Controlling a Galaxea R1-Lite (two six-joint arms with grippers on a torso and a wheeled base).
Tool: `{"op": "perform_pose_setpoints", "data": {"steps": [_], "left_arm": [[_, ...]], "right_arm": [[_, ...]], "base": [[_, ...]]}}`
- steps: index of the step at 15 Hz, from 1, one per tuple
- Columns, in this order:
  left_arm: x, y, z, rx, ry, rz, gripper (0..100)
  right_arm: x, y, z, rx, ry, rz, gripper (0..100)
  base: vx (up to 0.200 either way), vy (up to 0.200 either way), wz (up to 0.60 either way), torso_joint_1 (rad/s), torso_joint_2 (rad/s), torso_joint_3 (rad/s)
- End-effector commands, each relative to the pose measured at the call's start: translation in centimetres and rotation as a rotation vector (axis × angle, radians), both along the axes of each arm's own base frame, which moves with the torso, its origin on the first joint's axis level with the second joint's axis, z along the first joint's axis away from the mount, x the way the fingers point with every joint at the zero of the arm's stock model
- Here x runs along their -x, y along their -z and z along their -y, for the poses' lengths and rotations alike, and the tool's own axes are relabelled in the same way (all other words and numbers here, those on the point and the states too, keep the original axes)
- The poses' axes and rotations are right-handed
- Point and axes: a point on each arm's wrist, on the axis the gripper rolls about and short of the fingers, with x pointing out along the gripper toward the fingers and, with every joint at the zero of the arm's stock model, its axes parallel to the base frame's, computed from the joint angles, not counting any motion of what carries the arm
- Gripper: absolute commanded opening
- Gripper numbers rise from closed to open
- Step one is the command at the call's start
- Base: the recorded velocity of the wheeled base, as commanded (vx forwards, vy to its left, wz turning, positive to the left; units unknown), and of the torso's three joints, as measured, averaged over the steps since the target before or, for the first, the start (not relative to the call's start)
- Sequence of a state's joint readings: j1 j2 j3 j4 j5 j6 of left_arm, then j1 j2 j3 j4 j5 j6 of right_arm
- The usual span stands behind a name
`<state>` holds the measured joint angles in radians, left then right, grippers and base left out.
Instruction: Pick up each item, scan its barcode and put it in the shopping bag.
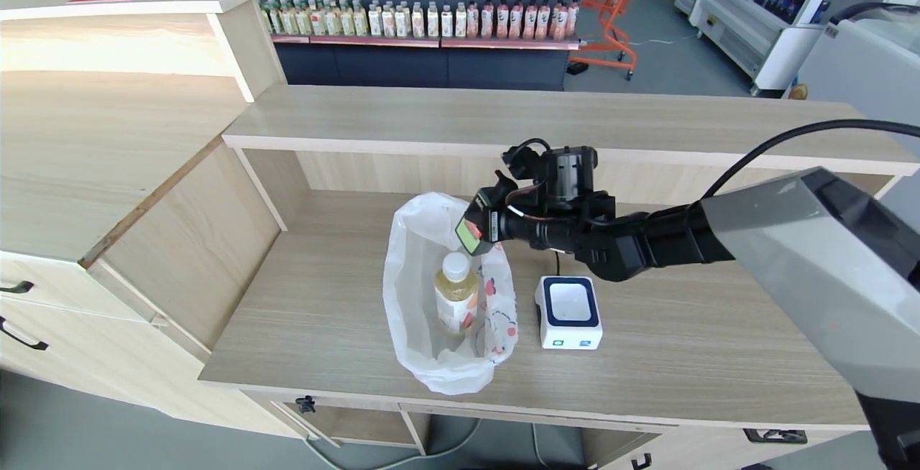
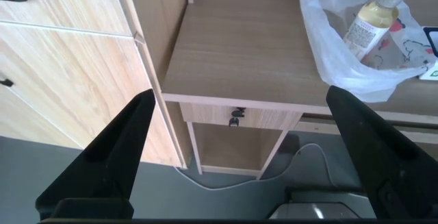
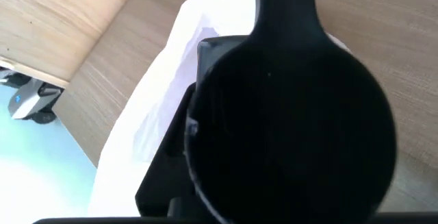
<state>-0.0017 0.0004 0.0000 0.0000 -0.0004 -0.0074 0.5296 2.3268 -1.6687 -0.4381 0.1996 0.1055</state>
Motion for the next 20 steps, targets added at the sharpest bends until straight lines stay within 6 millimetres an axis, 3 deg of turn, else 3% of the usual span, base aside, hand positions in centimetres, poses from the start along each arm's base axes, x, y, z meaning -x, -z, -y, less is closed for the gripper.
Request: {"op": "perform_pose_setpoints", "data": {"steps": [1, 13, 14, 19, 20], "left_arm": [[0.0, 0.0, 0.0, 0.000, 0.001, 0.000, 100], [0.0, 0.0, 0.0, 0.000, -0.001, 0.000, 100], [0.0, 0.0, 0.0, 0.000, -0.001, 0.000, 100], [0.0, 0.0, 0.0, 0.000, -0.001, 0.000, 100], [0.0, 0.0, 0.0, 0.000, -0.001, 0.000, 100]], "right_arm": [[-1.3, 3.5, -1.5, 0.051, -0.030, -0.005, 0], [-3.2, 7.2, -2.5, 0.163, -0.060, 0.071, 0], [-3.3, 6.9, -2.5, 0.160, -0.058, 0.076, 100], [-2.6, 3.8, -1.9, 0.094, -0.039, 0.079, 100], [-2.3, 2.3, -1.4, 0.045, -0.023, 0.065, 100]], "base": [[0.000, 0.000, 0.00, 0.000, 0.00, 0.000], [0.000, 0.000, 0.00, 0.000, 0.00, 0.000], [0.000, 0.000, 0.00, 0.000, 0.00, 0.000], [0.000, 0.000, 0.00, 0.000, 0.00, 0.000], [0.000, 0.000, 0.00, 0.000, 0.00, 0.000]]}}
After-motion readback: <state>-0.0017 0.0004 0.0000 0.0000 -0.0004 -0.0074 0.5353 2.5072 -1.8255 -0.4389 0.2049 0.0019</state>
